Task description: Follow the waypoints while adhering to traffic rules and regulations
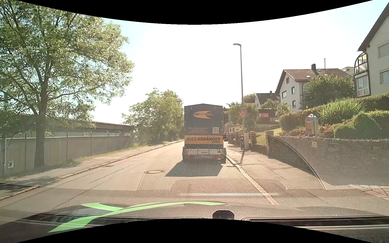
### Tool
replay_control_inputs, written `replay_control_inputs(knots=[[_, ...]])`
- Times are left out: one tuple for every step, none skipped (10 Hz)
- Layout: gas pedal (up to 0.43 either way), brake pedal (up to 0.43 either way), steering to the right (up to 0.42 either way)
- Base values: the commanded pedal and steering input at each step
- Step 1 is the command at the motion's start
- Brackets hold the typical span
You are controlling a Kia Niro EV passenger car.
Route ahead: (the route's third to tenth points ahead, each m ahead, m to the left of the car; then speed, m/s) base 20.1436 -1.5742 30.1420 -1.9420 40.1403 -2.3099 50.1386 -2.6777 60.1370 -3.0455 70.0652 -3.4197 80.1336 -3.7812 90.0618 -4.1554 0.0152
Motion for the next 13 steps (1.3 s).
replay_control_inputs(knots=[[0.0,0.433,0.029],[0.0,0.433,0.028],[0.0,0.439,0.028],[0.0,0.439,0.028],[0.0,0.439,0.029],[0.0,0.445,0.029],[0.0,0.445,0.029],[0.0,0.445,0.028],[0.0,0.445,0.029],[0.0,0.445,0.028],[0.0,0.445,0.029],[0.0,0.445,0.029],[0.0,0.445,0.028]])
